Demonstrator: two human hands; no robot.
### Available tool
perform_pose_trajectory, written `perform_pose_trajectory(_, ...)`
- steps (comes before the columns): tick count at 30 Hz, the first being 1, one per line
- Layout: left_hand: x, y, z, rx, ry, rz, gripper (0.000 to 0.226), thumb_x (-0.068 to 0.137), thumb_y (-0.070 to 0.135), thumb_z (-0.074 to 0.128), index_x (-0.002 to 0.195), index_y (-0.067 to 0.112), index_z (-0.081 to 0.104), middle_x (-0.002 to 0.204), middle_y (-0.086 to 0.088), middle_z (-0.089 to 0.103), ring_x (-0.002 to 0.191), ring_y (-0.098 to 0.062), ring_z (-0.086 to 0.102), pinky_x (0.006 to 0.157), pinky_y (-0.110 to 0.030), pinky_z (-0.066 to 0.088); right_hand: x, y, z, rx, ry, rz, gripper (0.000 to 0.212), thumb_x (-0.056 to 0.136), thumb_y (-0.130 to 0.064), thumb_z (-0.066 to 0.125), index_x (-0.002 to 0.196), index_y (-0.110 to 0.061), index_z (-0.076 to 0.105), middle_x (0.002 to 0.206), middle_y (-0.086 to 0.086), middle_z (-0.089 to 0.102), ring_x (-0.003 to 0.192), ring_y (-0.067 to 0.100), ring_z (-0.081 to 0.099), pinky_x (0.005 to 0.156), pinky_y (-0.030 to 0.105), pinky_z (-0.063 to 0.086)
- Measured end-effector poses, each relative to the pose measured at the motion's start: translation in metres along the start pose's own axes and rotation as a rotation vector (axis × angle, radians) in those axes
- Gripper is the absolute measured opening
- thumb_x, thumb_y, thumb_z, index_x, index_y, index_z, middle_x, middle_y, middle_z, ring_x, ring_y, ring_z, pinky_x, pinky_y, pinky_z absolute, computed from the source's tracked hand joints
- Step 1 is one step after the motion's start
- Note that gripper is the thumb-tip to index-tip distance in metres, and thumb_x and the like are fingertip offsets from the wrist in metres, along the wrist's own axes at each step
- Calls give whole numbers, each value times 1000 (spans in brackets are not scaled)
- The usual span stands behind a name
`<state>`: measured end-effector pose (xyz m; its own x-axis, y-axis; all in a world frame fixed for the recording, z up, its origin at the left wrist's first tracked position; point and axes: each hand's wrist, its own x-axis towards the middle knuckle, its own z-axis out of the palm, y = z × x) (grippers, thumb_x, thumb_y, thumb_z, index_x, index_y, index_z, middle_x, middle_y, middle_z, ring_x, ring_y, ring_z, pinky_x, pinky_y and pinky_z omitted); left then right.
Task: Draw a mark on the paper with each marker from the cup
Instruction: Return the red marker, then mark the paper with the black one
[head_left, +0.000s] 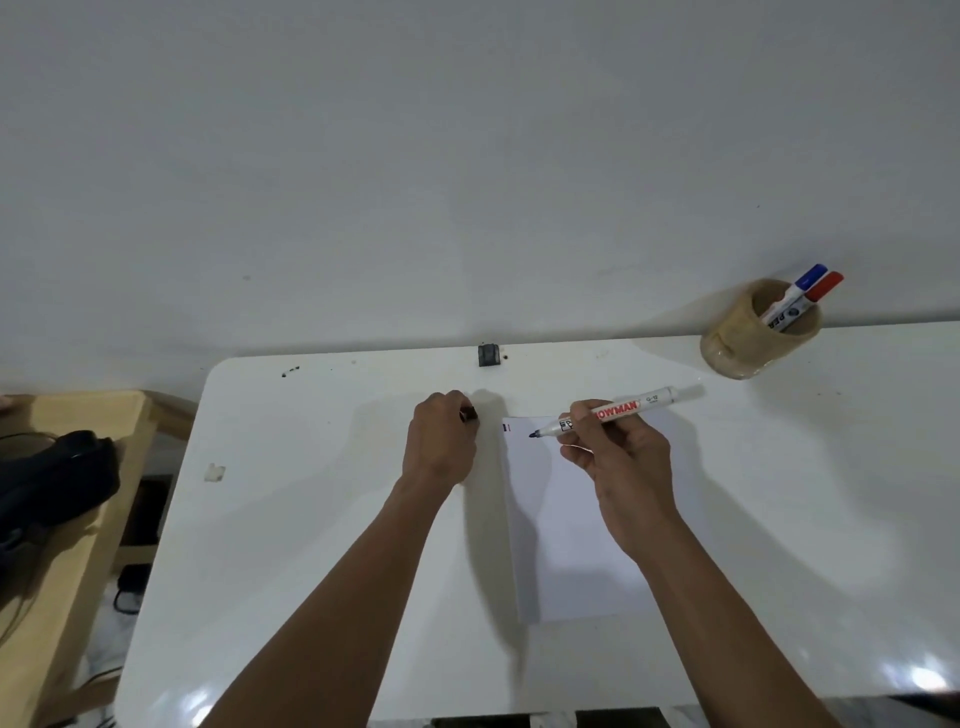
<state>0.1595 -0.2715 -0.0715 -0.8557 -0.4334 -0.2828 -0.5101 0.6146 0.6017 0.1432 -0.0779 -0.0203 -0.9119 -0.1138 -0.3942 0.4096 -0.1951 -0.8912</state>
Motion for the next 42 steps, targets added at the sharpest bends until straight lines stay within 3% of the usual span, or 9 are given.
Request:
perform_pose_trajectory(3,-3,1,0,-12,-4,-15,14,91,11,57,99,6,67,99,-12,68,88,-30,64,76,-36,53,2,0,-1,-6,-7,11,7,93,-14,70,96,-8,71,79,2,75,74,14,69,71,29,58)
perform_pose_trajectory(8,-35,6,-6,-101,111,-87,49,88,13,54,136,11,46,118,-12,62,116,-29,55,94,-39,49,7,-5,-9,-32,17,2,10,89,-12,76,95,-7,71,81,5,74,71,17,71,67,30,58)
perform_pose_trajectory(11,-74,0,9,12,221,99,41,90,29,53,130,20,50,124,-4,61,117,-27,53,94,-41,45,14,-3,-13,-22,-13,-2,17,85,-3,78,87,-9,63,83,8,76,76,25,72,63,31,58)
perform_pose_trajectory(15,-93,-15,39,196,151,281,43,96,46,45,134,27,50,137,0,56,127,-24,50,106,-41,39,25,6,-16,-125,-95,-30,16,84,2,77,87,-9,66,92,15,75,80,28,74,66,32,59)
perform_pose_trajectory(21,-90,-23,51,381,152,300,45,99,50,39,139,31,48,148,-8,47,138,-28,39,113,-43,32,44,20,-21,-293,-204,-102,19,77,3,83,82,-13,74,88,8,77,78,27,71,71,42,62)
perform_pose_trajectory(25,-88,-26,53,442,132,291,49,100,53,35,144,32,44,153,-8,43,143,-28,35,117,-47,28,57,28,-17,-343,-209,-109,14,76,-3,86,82,-10,76,83,8,78,72,24,74,67,39,62)
perform_pose_trajectory(29,-88,-28,54,438,159,296,50,99,52,37,145,32,45,153,-8,43,143,-29,35,118,-49,27,67,37,-14,-388,-218,-155,15,74,-4,87,74,-2,71,76,14,77,69,34,75,66,48,61)
perform_pose_trajectory(33,-87,-29,56,424,202,330,49,98,49,42,143,29,50,151,-10,47,142,-30,38,117,-51,29,74,41,-16,-387,-209,-168,19,75,-4,86,70,-2,68,72,14,76,66,29,76,66,50,61)
perform_pose_trajectory(42,-86,-32,59,403,265,352,49,96,49,48,140,28,54,149,-10,49,142,-29,40,114,-52,32,77,46,-16,-442,-218,-194,18,74,-9,88,68,-10,71,71,6,77,70,33,77,65,53,62)
